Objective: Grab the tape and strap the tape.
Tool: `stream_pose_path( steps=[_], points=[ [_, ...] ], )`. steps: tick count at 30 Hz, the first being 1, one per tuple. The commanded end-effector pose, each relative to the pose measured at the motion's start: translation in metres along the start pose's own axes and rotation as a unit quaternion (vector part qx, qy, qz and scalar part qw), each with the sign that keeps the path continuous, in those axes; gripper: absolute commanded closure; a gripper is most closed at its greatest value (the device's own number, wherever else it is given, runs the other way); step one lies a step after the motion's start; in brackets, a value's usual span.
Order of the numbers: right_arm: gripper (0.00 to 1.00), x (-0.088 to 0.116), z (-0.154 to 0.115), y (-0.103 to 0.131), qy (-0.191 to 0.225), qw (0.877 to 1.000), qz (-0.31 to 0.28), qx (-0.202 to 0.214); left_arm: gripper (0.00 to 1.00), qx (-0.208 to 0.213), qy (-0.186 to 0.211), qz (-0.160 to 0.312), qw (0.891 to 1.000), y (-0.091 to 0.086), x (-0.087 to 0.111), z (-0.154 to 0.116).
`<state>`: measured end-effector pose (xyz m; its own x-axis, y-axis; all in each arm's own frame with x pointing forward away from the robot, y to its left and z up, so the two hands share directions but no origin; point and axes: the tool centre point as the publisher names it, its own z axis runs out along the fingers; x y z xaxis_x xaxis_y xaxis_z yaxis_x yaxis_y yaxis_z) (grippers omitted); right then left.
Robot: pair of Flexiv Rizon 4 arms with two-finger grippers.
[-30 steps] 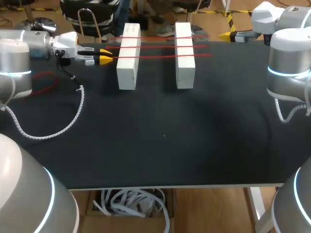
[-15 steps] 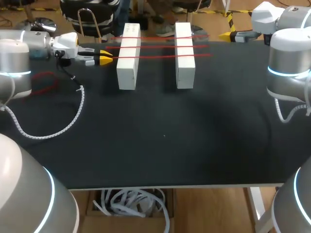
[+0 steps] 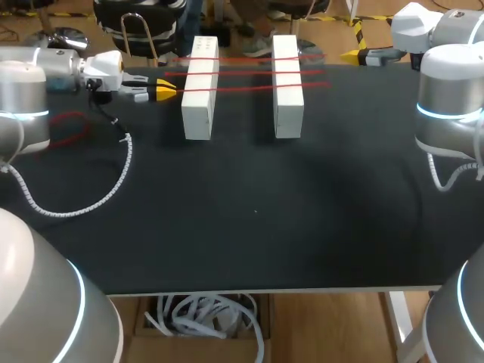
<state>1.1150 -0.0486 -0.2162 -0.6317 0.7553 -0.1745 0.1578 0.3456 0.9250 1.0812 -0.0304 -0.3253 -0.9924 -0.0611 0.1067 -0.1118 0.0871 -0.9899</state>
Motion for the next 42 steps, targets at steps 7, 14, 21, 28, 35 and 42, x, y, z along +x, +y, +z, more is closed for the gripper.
stream_pose_path(
  steps=[7, 14, 21, 28, 35, 42],
  points=[
    [0.00, 0.000, -0.001, 0.000, 0.000, 1.000, 0.000, -0.001, 1.00, 0.000, 0.003, 0.003, 1.000, -0.004, 0.000, 0.001],
    [0.00, 0.000, -0.001, 0.000, 0.000, 1.000, 0.000, -0.001, 1.00, 0.008, 0.003, 0.029, 1.000, -0.029, 0.005, 0.002],
    [0.00, 0.000, -0.001, 0.000, 0.000, 1.000, 0.000, -0.001, 1.00, 0.034, -0.003, 0.053, 0.998, -0.069, 0.014, 0.007],
    [0.00, 0.000, -0.001, 0.000, 0.000, 1.000, 0.000, -0.001, 1.00, 0.058, 0.004, 0.058, 0.997, -0.096, 0.034, 0.019],
    [0.00, 0.000, -0.001, 0.000, 0.000, 1.000, 0.000, -0.001, 1.00, 0.085, -0.002, 0.048, 0.995, -0.120, 0.044, 0.034],
    [0.00, 0.000, -0.001, 0.000, 0.000, 1.000, 0.000, -0.001, 1.00, 0.117, 0.002, 0.033, 0.993, -0.144, 0.052, 0.044]
  ],
)
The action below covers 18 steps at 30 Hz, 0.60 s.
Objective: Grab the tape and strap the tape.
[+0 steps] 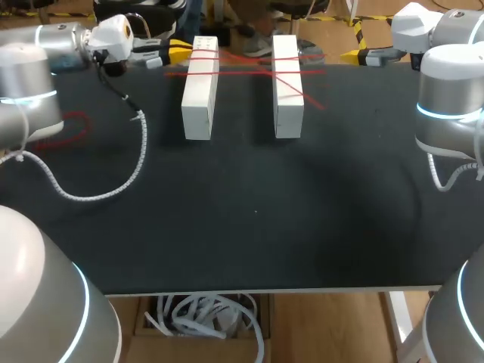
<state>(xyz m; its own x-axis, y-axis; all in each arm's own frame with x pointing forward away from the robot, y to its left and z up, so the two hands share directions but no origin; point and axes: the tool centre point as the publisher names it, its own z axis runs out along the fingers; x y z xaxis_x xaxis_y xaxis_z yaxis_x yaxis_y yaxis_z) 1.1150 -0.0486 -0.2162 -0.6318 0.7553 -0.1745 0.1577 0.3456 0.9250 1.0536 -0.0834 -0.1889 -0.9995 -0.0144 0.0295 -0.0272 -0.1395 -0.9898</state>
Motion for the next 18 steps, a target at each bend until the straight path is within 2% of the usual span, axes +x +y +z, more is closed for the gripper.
stream_pose_path(
  steps=[1, 10, 18],
  points=[
    [0.00, 0.000, -0.001, 0.000, 0.000, 1.000, 0.000, -0.001, 1.00, 0.003, -0.023, -0.003, 1.000, -0.008, 0.006, 0.010],
    [0.00, 0.000, -0.001, 0.000, 0.000, 1.000, 0.000, -0.001, 1.00, 0.038, -0.018, -0.002, 0.999, -0.029, 0.011, 0.030],
    [0.00, 0.000, -0.001, 0.000, 0.000, 1.000, 0.000, -0.001, 1.00, 0.054, 0.001, 0.000, 0.999, -0.036, 0.013, 0.045]
  ],
)
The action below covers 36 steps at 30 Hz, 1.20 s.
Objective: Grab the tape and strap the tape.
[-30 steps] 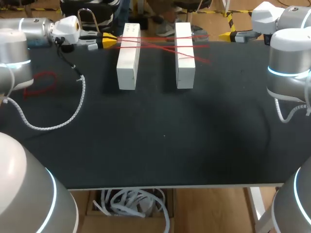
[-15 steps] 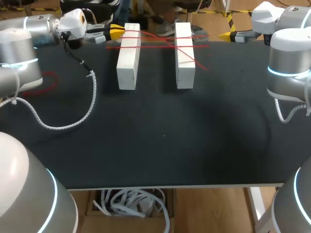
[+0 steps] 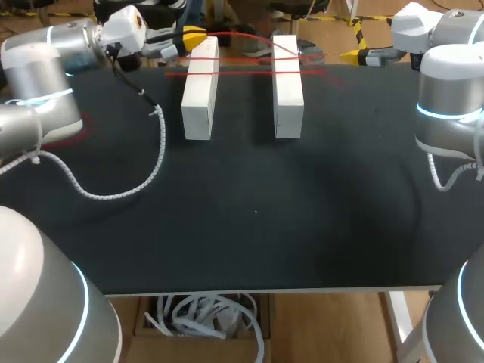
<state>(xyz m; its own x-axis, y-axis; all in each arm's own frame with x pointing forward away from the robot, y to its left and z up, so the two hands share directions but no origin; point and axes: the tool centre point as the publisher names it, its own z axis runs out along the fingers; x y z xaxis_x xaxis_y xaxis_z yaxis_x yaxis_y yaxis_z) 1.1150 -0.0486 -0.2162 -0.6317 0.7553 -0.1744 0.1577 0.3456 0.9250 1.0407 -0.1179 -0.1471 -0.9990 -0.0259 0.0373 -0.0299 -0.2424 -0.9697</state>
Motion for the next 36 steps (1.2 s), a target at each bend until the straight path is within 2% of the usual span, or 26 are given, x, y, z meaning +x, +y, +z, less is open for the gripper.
stream_pose_path(
  steps=[1, 7, 9, 28, 36],
  points=[
    [0.00, 0.000, -0.001, 0.000, 0.000, 1.000, 0.000, -0.001, 1.00, 0.005, 0.012, 0.001, 1.000, 0.000, -0.002, 0.007],
    [0.00, 0.000, -0.001, 0.000, 0.000, 1.000, 0.000, -0.001, 1.00, 0.017, 0.013, 0.004, 1.000, -0.006, -0.004, 0.014],
    [0.00, 0.000, -0.001, 0.000, 0.000, 1.000, 0.000, -0.001, 1.00, 0.006, -0.005, 0.010, 1.000, -0.008, -0.007, 0.015],
    [0.00, 0.000, -0.001, 0.000, 0.000, 1.000, 0.000, -0.001, 1.00, 0.006, -0.005, 0.010, 1.000, -0.008, -0.007, 0.015],
    [0.00, 0.000, -0.001, 0.000, 0.000, 1.000, 0.000, -0.001, 1.00, 0.049, 0.036, 0.025, 0.998, -0.017, -0.011, 0.041]
  ],
)
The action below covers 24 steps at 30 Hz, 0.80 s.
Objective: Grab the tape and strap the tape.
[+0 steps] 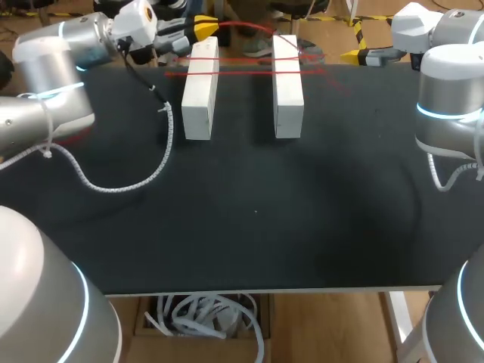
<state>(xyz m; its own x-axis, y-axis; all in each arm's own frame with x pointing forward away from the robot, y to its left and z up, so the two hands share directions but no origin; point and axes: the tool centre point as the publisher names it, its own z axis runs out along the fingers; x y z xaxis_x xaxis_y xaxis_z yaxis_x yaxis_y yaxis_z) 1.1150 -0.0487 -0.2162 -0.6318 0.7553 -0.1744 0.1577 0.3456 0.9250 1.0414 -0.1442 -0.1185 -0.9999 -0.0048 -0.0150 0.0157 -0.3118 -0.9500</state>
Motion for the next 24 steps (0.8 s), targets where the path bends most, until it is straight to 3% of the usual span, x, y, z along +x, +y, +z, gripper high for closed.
stream_pose_path(
  steps=[1, 8, 17, 24],
  points=[
    [0.00, 0.000, -0.001, 0.000, 0.000, 1.000, 0.000, -0.001, 1.00, 0.018, 0.020, 0.001, 1.000, 0.005, -0.013, 0.011],
    [0.00, 0.000, -0.001, 0.000, 0.000, 1.000, 0.000, -0.001, 1.00, 0.044, 0.039, -0.010, 0.998, 0.008, -0.014, 0.029],
    [0.00, 0.000, -0.001, 0.000, 0.000, 1.000, 0.000, -0.001, 1.00, 0.049, 0.019, -0.017, 0.998, 0.012, -0.014, 0.036],
    [0.00, 0.000, -0.001, 0.000, 0.000, 1.000, 0.000, -0.001, 1.00, 0.080, -0.001, -0.021, 0.997, 0.016, -0.018, 0.044]
  ],
)
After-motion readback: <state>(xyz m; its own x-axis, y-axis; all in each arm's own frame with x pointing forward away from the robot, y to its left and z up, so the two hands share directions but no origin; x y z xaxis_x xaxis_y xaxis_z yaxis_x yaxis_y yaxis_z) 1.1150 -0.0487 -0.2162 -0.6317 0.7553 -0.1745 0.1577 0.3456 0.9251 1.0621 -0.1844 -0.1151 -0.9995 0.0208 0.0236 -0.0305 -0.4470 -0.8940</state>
